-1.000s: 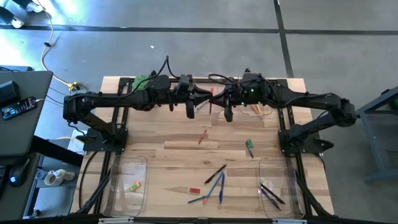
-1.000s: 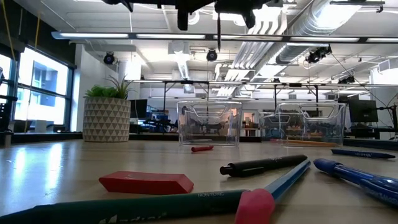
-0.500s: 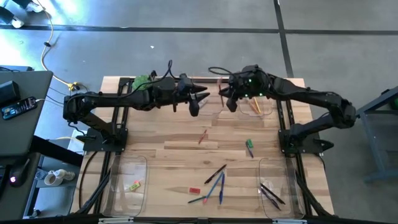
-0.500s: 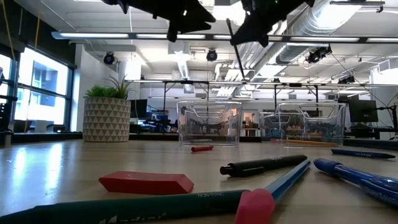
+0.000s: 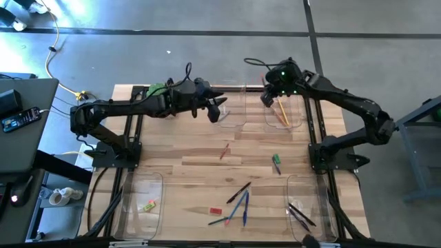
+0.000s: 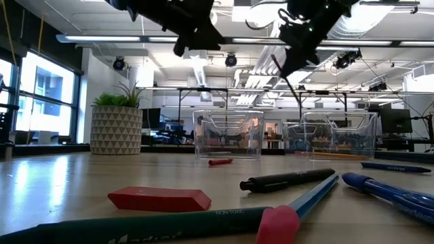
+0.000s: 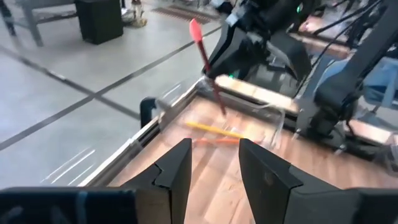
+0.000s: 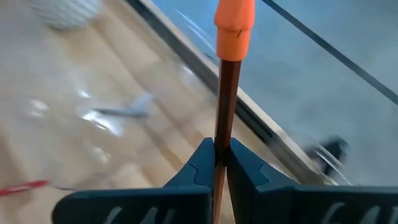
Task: Sort crayons/erasers/pens/pencils in bins
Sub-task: Put the brown pencil into the top right transparent bin
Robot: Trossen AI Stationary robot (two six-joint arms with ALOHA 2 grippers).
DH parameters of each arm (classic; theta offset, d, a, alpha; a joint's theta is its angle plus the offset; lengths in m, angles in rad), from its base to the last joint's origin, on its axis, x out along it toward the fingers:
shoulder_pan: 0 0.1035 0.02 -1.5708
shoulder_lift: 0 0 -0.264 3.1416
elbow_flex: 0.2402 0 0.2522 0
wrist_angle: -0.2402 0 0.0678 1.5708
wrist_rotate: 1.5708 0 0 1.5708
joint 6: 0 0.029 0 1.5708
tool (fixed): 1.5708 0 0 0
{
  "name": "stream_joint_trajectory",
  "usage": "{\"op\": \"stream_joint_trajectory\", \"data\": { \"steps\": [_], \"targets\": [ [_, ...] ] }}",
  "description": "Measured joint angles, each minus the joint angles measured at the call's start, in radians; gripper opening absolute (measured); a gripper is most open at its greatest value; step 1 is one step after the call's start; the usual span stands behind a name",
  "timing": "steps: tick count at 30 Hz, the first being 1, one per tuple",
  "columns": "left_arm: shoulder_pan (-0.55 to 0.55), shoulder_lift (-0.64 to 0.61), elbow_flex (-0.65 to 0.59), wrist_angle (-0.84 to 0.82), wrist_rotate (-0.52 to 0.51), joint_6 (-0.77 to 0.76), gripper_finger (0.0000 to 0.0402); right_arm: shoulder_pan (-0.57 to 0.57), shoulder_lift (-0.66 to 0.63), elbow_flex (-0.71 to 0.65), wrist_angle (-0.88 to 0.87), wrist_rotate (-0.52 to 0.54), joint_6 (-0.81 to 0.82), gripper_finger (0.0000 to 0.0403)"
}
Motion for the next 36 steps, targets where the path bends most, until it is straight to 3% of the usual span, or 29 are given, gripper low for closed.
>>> {"op": "stream_joint_trajectory", "data": {
  "steps": [7,15,27,36],
  "targets": [
    [0.063,0.000,0.000,-0.118,-0.026,-0.008,0.0120,-0.093,0.000,-0.053,-0.056,0.025,0.014,0.0003],
    [0.144,0.000,0.000,-0.208,-0.016,-0.027,0.0119,-0.127,0.000,-0.146,-0.070,0.000,0.079,0.0003],
    [0.258,0.000,0.000,-0.196,0.012,0.002,0.0119,-0.133,0.000,-0.283,-0.044,-0.005,0.080,0.0003],
    [0.275,0.000,0.000,-0.187,0.030,0.066,0.0119,-0.133,0.015,-0.298,-0.021,-0.005,0.072,0.0003]
  ]
}}
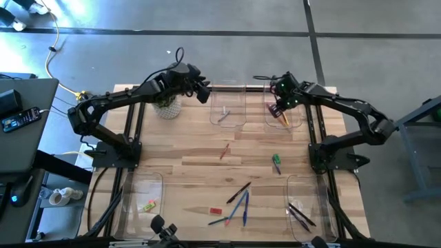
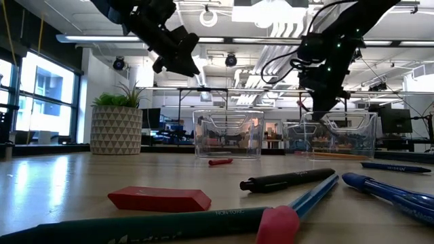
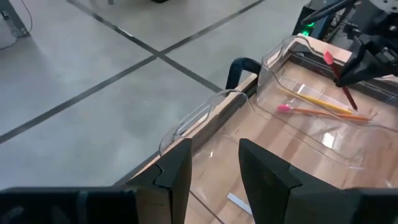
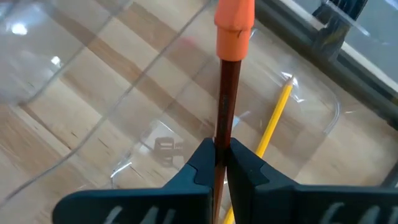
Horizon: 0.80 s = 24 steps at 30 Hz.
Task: Sort crayons/erasers/pens/pencils in bins
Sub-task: Put the brown pencil into the top right transparent bin
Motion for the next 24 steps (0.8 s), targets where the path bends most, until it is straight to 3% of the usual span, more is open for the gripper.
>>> {"op": "stream_joint_trajectory", "data": {
  "steps": [13,24],
  "targets": [
    [0.000,0.000,0.000,0.000,0.001,0.201,0.0119,0.000,0.104,0.000,-0.004,-0.049,0.029,0.0009],
    [0.000,0.000,0.000,-0.001,-0.001,0.238,0.0119,0.000,0.105,0.000,-0.015,-0.049,0.068,0.0085]
  ]
}}
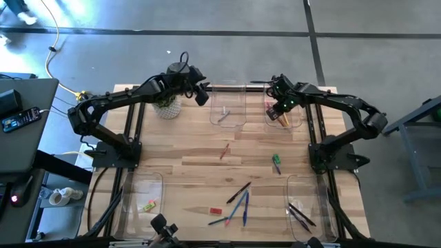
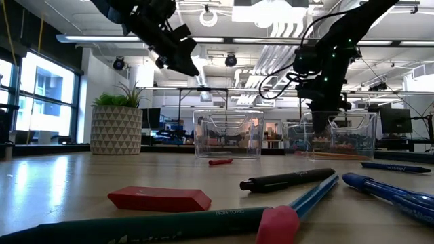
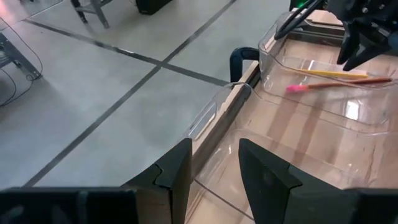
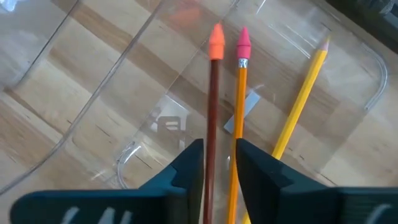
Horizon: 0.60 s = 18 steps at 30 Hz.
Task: Sort crayons/erasers/pens/pencils in bins
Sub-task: Put the brown pencil into the top right transparent bin, then put the red crayon into the top left transparent bin
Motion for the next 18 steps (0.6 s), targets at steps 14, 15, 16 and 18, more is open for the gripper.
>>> {"op": "stream_joint_trajectory", "data": {
  "steps": [14,15,16,18],
  "targets": [
    [0.000,-0.019,0.000,-0.128,-0.002,-0.071,0.0119,0.000,-0.041,0.151,-0.175,-0.053,-0.003,0.0098],
    [0.000,-0.025,0.000,-0.144,-0.002,-0.090,0.0119,0.001,-0.052,0.157,-0.180,-0.066,-0.007,0.0098],
    [0.000,-0.031,0.000,-0.161,-0.002,-0.110,0.0119,0.002,-0.065,0.163,-0.184,-0.078,-0.009,0.0099],
    [0.000,-0.043,0.000,-0.197,-0.002,-0.148,0.0119,0.009,-0.091,0.167,-0.192,-0.084,-0.012,0.0099]
  ]
}}
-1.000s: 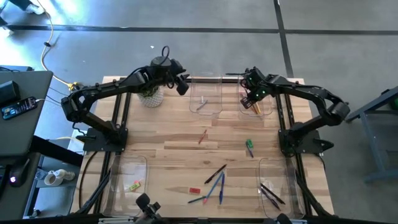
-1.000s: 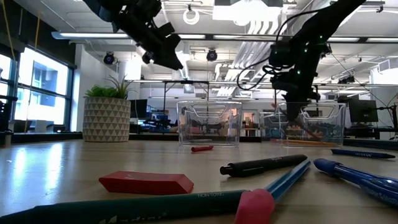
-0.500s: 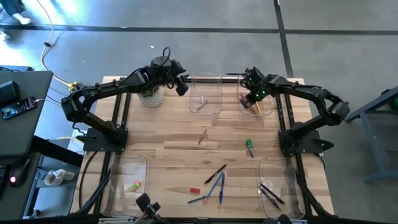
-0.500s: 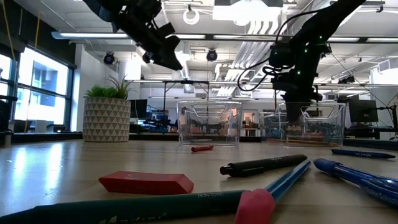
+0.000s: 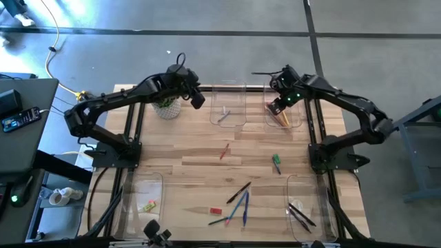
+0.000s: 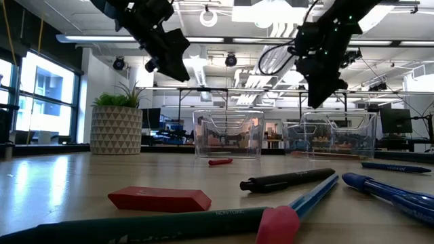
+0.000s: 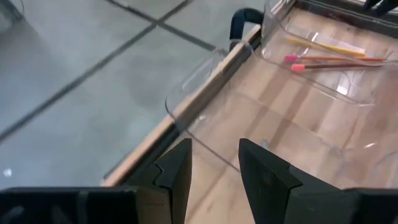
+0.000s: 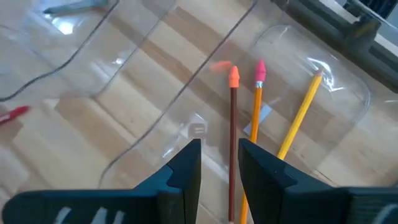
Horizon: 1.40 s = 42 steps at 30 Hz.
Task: Sort crayons/erasers/pens/pencils in bins
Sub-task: Put the red crayon into the top left transparent bin
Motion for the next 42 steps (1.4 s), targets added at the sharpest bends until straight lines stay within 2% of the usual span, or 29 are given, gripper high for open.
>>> {"op": "stream_joint_trajectory", "data": {
  "steps": [12,16,26,33,38,42],
  "targets": [
    [-0.062,-0.047,0.000,-0.229,0.002,-0.304,0.0119,0.163,-0.122,0.000,-0.058,-0.012,0.065,0.0099],
    [-0.134,-0.047,0.000,-0.272,0.003,-0.432,0.0119,0.212,-0.123,0.000,-0.081,-0.011,0.088,0.0099],
    [-0.320,-0.047,0.008,-0.244,-0.011,-0.618,0.0119,0.257,-0.123,0.000,-0.103,-0.010,0.057,0.0099],
    [-0.414,-0.047,0.098,-0.266,-0.058,-0.654,0.0119,0.256,-0.123,0.000,-0.104,-0.009,0.039,0.0099],
    [-0.444,-0.044,0.167,-0.309,-0.099,-0.646,0.0119,0.256,-0.123,0.000,-0.104,-0.009,0.038,0.0099],
    [-0.456,-0.030,0.177,-0.358,-0.110,-0.650,0.0119,0.256,-0.123,0.000,-0.104,-0.008,0.061,0.0099]
  ]
}}
